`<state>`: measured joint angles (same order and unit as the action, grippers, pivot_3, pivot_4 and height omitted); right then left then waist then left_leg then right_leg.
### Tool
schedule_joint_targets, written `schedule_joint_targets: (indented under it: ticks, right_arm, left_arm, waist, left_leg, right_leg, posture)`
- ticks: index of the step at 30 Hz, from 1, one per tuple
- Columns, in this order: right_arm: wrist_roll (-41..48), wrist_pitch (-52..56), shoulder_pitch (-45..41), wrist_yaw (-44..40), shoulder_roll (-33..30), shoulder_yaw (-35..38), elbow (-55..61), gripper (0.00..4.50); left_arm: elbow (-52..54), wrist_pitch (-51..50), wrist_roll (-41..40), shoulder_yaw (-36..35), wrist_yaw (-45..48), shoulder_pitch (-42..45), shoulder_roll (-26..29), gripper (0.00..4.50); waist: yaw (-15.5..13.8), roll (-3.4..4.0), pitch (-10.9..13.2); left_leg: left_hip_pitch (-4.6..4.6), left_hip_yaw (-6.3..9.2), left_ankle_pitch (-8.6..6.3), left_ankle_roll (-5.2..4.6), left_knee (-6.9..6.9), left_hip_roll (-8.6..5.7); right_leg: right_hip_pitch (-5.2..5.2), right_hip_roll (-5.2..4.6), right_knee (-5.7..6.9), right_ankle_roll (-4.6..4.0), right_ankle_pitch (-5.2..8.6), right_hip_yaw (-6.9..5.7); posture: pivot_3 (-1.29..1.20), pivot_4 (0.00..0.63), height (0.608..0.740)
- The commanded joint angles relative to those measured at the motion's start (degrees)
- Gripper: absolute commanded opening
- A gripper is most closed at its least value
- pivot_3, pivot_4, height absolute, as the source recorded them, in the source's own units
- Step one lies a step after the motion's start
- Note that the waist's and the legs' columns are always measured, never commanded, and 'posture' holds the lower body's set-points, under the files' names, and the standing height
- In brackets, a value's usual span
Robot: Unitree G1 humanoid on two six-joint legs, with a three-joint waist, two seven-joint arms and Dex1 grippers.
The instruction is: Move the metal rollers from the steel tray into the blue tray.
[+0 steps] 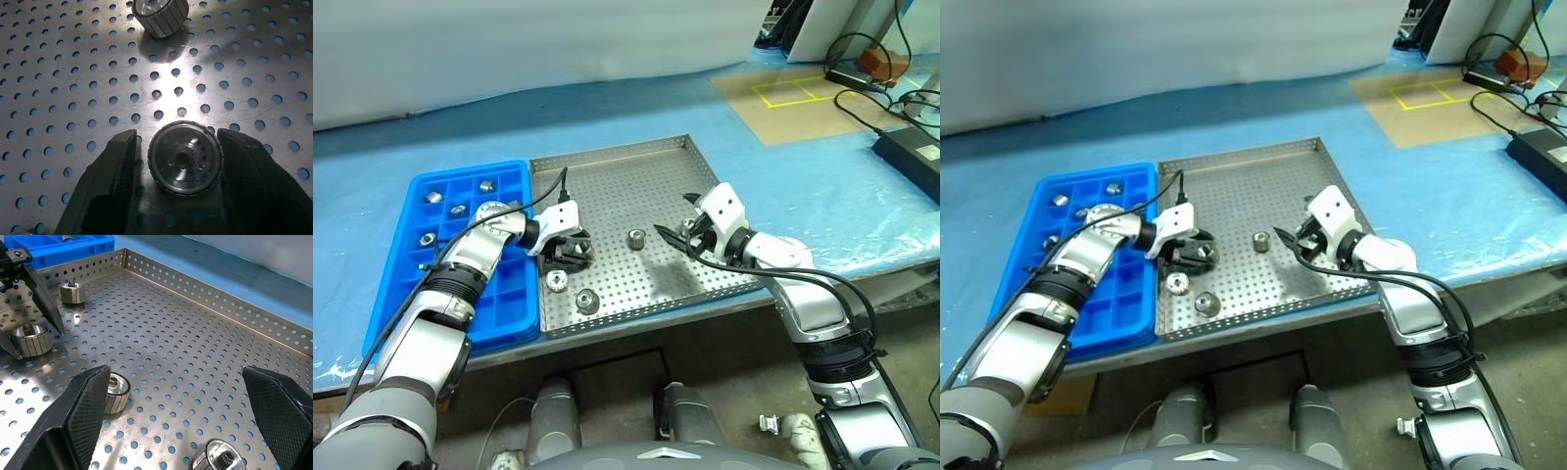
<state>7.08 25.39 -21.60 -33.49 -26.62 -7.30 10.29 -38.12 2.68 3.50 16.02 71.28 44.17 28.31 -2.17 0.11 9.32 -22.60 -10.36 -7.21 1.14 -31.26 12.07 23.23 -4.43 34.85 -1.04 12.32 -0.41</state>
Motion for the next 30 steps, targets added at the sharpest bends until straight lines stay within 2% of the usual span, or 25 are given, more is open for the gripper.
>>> schedule_joint_targets:
  ticks: [1, 8, 11, 15, 21, 30]
  right_arm:
    - [-0.3, -1.2, -0.1, 0.3, 0.1, 0.6, 1.9, 4.5]
    - [-0.1, -0.8, -0.8, -0.1, 0.3, 0.4, 2.0, 4.5]
    - [2.8, 0.9, -0.5, -4.3, -0.8, -0.1, 4.5, 4.5]
    - [11.8, 7.3, -2.9, -13.4, -3.0, 0.9, 8.3, 4.5]
    - [16.5, 10.3, -9.0, -23.3, -5.6, -2.0, 5.8, 4.5]
    - [11.3, -0.2, -22.8, -25.4, 5.6, -7.8, -11.8, 4.5]
  left_arm:
    - [-0.4, -0.4, 0.5, 0.7, -0.3, -2.0, -0.3, 2.11]
    - [6.3, -4.3, -5.0, -2.3, 3.7, -4.2, -0.1, 2.11]
    - [10.5, -7.0, -7.3, -4.7, 2.2, -4.6, 0.2, 2.11]
    - [22.3, -10.9, -11.3, -8.5, 0.9, -7.7, 2.9, 2.11]
    - [33.0, -15.7, -15.1, -15.0, -4.3, -12.1, 7.3, 2.11]
    - [47.6, -24.5, -16.8, -30.5, -19.4, -27.0, 12.8, 2.11]
  waist:
    - [0.0, 0.0, 0.0]
    - [0.0, 0.0, 0.0]
    - [0.0, 0.0, 0.0]
    - [0.1, -0.04, 0.1]
    - [0.0, -0.03, 0.1]
    - [-0.7, -0.03, 0.1]
  left_leg:
    - [0.0, 0.0, 0.0, 0.0, 0.03, -0.02]
    - [-0.05, -0.03, -0.02, -0.03, 0.13, -0.03]
    - [-0.07, -0.04, -0.02, -0.02, 0.16, -0.03]
    - [-0.49, -0.03, -0.02, -0.03, 0.15, 0.0]
    - [-0.63, -0.06, 0.0, 0.0, 0.18, 0.18]
    - [-0.78, 0.04, 0.04, 0.09, 0.26, 0.26]
  right_leg:
    - [0.0, -0.01, -0.02, 0.0, 0.0, 0.0]
    - [0.06, -0.03, -0.11, -0.01, 0.01, 0.0]
    - [0.09, -0.03, -0.12, -0.02, 0.02, 0.0]
    - [0.49, -0.01, -0.11, -0.03, 0.01, -0.01]
    - [0.74, 0.11, -0.01, -0.19, 0.09, -0.09]
    - [0.92, 0.11, 0.09, -0.35, 0.18, -0.29]
  posture:
    - [-0.26, 0.15, 0.74]
    - [-0.25, 0.15, 0.74]
    - [-0.25, 0.15, 0.74]
    - [-0.22, 0.15, 0.74]
    - [-0.13, 0.15, 0.74]
    - [0.09, 0.15, 0.74]
